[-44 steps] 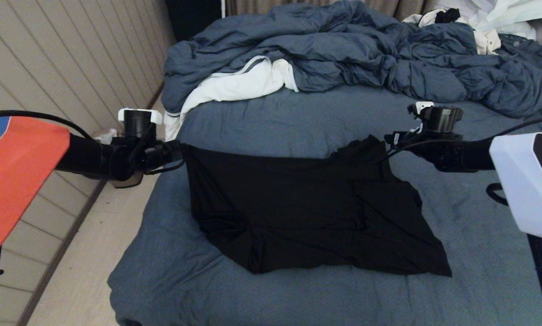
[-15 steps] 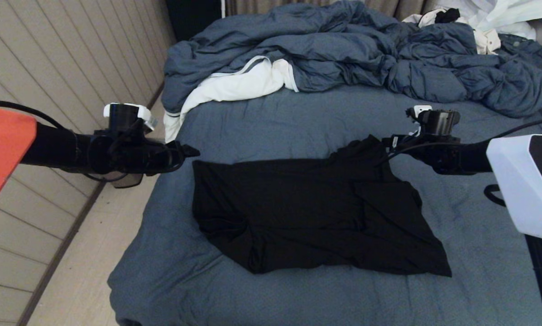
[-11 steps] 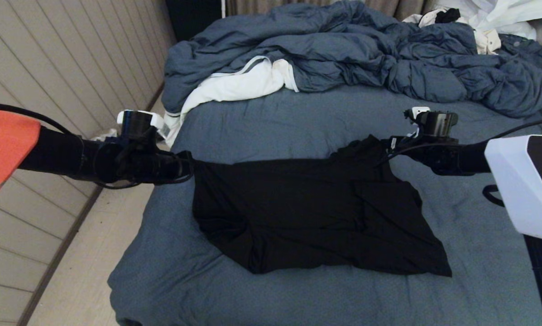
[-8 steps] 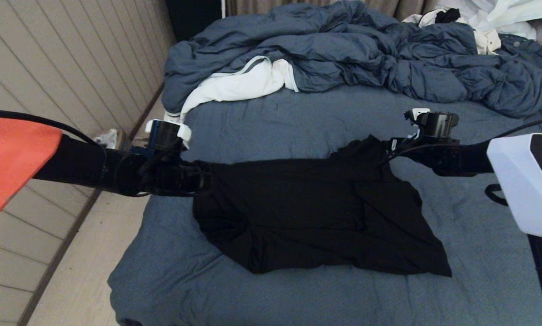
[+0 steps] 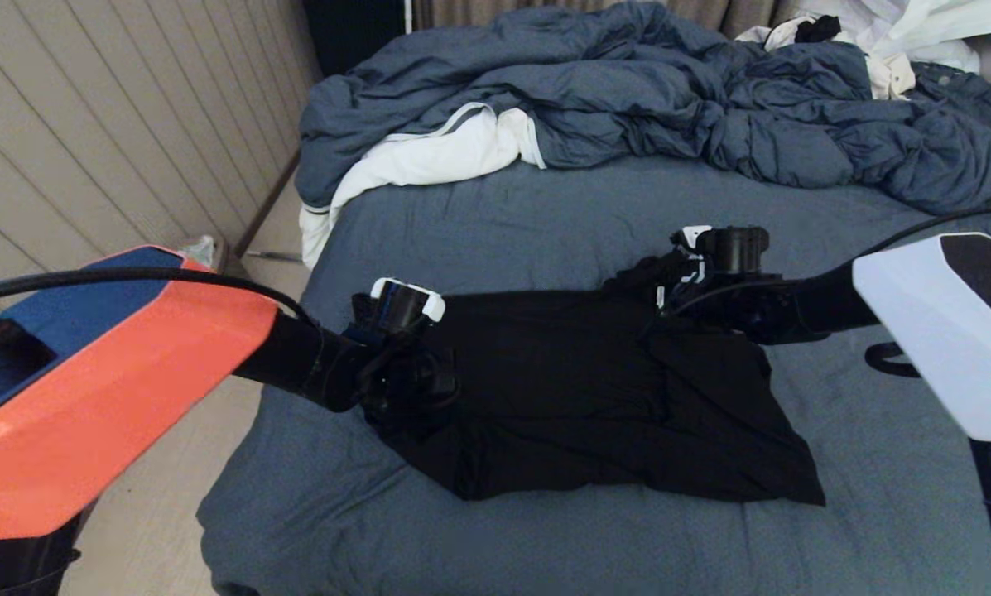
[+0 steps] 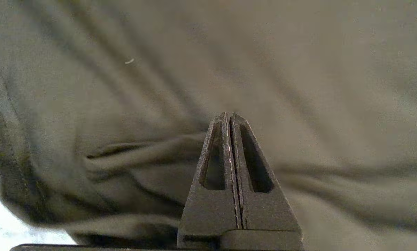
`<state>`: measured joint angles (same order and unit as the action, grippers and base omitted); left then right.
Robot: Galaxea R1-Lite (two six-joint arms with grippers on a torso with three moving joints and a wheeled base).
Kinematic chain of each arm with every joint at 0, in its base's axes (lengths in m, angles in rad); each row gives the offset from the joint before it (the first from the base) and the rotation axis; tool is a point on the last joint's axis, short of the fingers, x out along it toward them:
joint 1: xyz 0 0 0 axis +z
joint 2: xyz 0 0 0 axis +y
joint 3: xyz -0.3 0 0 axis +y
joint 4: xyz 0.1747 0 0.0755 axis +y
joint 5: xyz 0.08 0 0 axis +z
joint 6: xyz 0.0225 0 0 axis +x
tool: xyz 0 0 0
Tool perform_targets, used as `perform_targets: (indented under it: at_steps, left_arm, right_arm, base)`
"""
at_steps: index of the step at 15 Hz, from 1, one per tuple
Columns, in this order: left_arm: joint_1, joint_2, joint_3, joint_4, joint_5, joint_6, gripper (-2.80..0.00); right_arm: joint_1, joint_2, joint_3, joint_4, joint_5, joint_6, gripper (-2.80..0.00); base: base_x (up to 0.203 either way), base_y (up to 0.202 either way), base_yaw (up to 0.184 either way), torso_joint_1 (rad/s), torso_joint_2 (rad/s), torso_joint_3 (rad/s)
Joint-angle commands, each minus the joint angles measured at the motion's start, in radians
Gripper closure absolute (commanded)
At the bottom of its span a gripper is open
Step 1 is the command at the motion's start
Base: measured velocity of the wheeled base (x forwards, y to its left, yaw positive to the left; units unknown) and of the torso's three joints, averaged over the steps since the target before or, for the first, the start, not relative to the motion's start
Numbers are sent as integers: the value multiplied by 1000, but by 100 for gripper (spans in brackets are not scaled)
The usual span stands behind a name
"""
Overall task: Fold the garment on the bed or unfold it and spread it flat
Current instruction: Unford the black T-shirt
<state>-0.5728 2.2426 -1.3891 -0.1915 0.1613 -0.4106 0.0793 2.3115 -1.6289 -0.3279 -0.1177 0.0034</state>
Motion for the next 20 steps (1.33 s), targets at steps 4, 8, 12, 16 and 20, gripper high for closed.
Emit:
perform_targets:
  at_steps: [4,8,12,16,20]
  left_arm:
    - [-3,59,40,-36,27,-2,0]
    - [-6,-97,239,-55,28,-2,0]
    - [-9,-214,366,-166,28,0,0]
    - [-9,-159,241,-146,36,-6,0]
    - [-72,-58,163,-109,130,0,0]
  right_arm:
    - [30,5,32,-5,-1,-1,-280]
    - [27,20,18,-7,-2,-2,-280]
    - [27,29,17,-8,-2,-3,-280]
    - [27,27,17,-8,-2,-3,-280]
    - [27,25,17,-8,-2,-6,-280]
  base:
    - [0,0,0,0,0,0]
    - [0,0,0,0,0,0]
    - [0,0,0,0,0,0]
    - [0,0,0,0,0,0]
    - [0,0,0,0,0,0]
